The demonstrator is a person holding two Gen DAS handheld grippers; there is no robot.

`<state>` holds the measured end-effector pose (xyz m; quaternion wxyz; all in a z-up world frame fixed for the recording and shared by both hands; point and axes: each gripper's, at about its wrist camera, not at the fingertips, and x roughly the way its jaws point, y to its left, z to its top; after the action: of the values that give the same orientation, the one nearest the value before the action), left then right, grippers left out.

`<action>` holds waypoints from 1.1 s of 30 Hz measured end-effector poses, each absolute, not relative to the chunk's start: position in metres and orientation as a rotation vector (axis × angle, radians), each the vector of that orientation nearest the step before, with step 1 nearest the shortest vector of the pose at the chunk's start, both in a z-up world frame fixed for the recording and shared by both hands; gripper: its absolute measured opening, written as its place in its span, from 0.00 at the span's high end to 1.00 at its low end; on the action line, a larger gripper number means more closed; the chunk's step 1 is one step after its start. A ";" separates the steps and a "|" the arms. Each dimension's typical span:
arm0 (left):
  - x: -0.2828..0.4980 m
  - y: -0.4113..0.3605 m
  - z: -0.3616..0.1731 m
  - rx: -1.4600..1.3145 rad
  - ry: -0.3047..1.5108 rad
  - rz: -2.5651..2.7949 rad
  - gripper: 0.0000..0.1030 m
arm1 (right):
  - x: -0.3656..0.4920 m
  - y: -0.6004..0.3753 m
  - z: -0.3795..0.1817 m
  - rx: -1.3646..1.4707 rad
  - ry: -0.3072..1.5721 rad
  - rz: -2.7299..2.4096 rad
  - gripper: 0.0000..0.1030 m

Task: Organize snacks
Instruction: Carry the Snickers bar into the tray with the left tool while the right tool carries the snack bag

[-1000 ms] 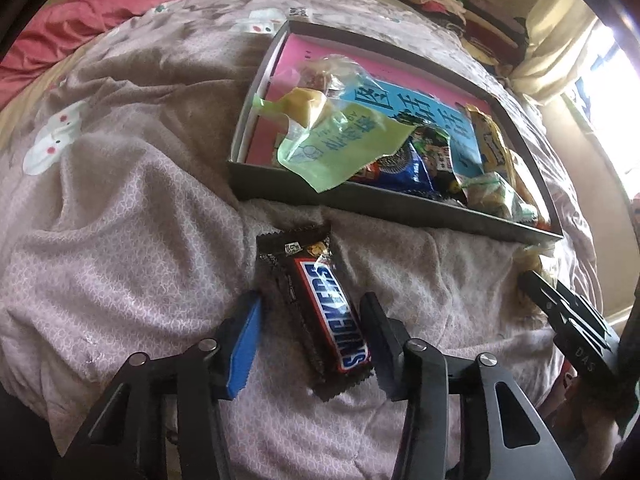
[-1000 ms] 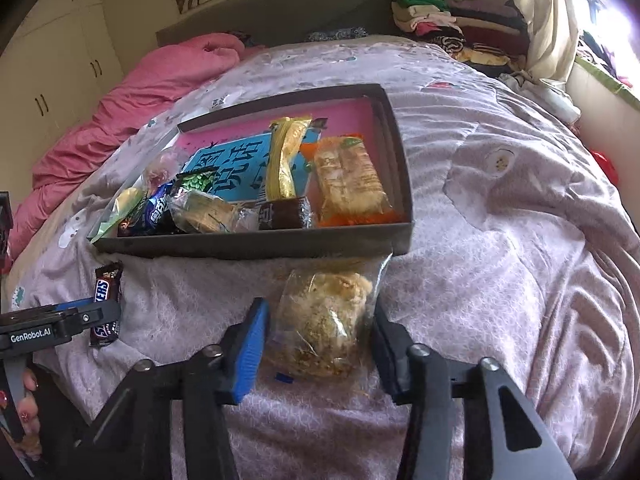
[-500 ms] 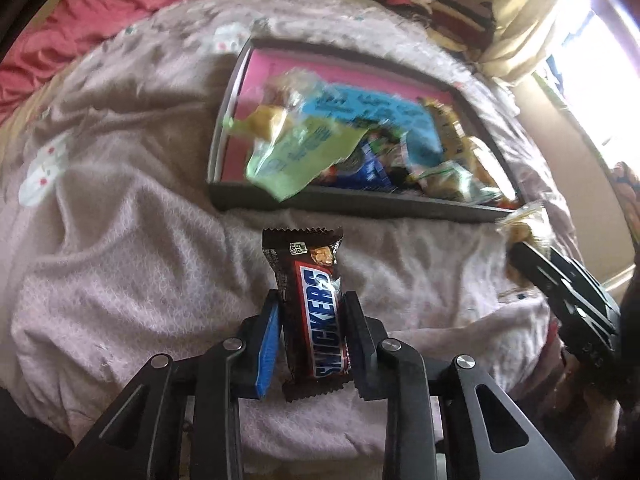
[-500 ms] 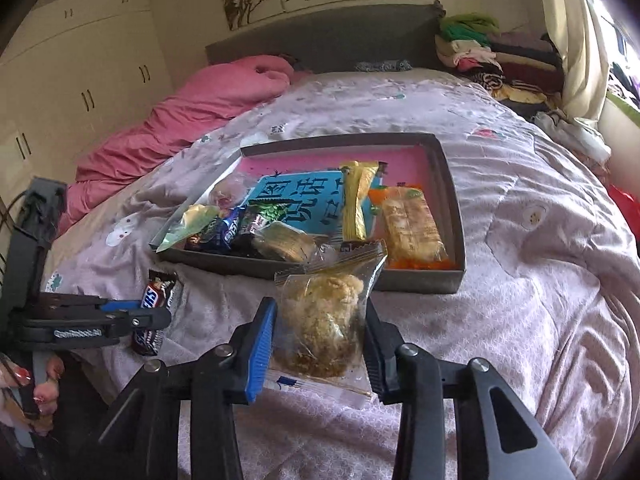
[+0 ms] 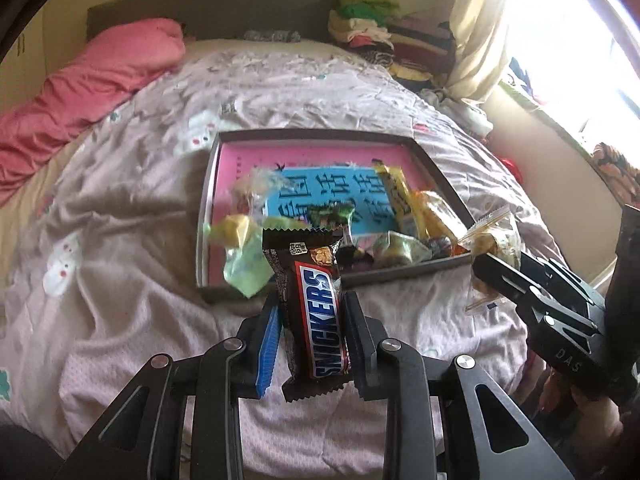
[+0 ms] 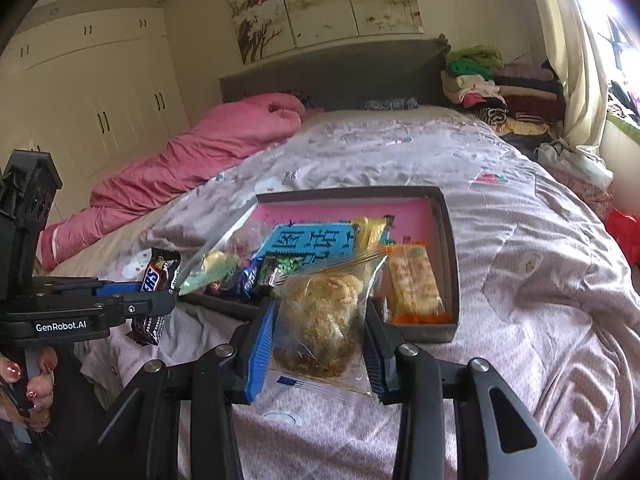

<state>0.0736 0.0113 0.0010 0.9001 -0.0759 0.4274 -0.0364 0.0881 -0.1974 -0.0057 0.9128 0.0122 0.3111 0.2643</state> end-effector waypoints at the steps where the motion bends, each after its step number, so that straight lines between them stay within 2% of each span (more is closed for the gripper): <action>1: 0.075 0.012 0.002 -0.159 0.879 -0.077 0.70 | 0.088 -0.197 -0.005 0.027 0.639 0.545 0.61; 33: 0.135 0.010 0.009 -0.165 0.791 -0.099 0.70 | 0.115 -0.209 0.010 0.059 0.559 0.459 0.61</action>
<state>0.1350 0.0098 0.0086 0.9183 -0.0802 0.3846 -0.0480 0.1149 -0.2091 0.0100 0.9349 0.0289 0.2733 0.2244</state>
